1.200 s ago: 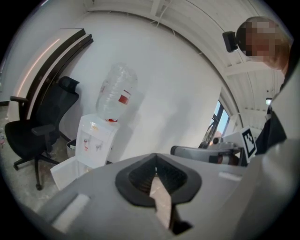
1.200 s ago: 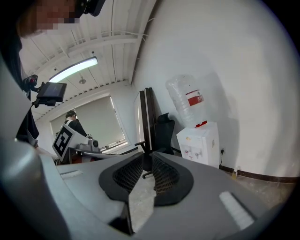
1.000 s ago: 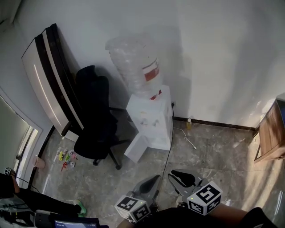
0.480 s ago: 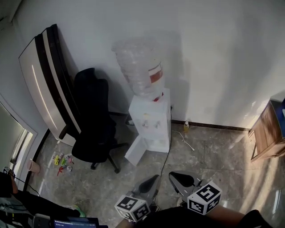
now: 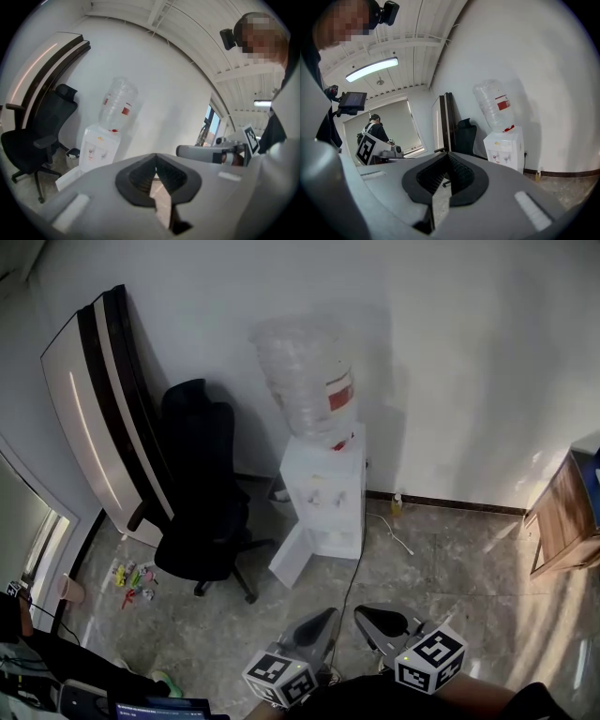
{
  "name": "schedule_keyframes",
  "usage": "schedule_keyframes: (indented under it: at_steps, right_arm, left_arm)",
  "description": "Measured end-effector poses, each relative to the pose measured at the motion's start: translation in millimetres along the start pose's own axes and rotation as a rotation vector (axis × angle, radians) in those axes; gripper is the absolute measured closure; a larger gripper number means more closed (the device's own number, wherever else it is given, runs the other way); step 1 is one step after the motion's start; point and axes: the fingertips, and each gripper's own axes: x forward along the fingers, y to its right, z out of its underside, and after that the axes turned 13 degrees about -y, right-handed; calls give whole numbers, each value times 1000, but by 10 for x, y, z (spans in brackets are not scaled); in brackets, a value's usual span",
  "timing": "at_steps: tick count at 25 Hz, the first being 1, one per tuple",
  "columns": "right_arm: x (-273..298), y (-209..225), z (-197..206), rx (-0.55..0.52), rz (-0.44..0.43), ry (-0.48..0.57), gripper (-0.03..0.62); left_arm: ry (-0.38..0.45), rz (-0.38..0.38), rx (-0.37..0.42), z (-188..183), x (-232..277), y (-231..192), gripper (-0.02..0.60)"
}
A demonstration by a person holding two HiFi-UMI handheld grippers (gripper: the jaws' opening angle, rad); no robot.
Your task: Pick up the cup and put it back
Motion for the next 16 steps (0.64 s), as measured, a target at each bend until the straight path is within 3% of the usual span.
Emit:
schedule_keyframes:
  at_steps: [16]
  right_arm:
    - [17,51,-39,6,10,7,586]
  left_arm:
    - [-13,19,14,-38,77,8,578]
